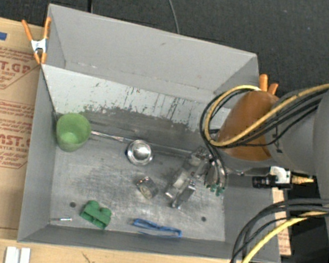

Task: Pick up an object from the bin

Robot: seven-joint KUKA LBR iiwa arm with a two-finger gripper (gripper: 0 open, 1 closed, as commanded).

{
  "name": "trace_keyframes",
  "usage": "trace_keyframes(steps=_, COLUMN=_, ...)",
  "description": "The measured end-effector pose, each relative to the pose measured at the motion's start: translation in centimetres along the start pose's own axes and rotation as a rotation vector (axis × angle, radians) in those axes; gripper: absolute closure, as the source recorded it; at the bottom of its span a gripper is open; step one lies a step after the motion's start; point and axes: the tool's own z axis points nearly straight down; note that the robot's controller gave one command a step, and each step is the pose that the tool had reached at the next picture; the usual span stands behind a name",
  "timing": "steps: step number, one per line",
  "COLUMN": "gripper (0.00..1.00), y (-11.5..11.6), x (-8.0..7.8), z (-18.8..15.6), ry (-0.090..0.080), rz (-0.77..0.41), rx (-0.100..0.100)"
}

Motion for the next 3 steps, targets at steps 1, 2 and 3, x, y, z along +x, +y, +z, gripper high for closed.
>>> trace_keyframes(steps=1, gripper=0.00, y=0.1, x=-0.2, z=-0.1, ry=0.006, rz=-0.001, rx=0.002)
trace_keyframes(steps=2, gripper=1.00, y=0.1, x=-0.4, z=-0.3, ry=-0.003, rz=0.000, rx=0.002)
trace_keyframes(steps=3, gripper=1.00, y=0.2, x=-0.6, z=-4.3, ry=0.007, rz=-0.001, rx=0.001)
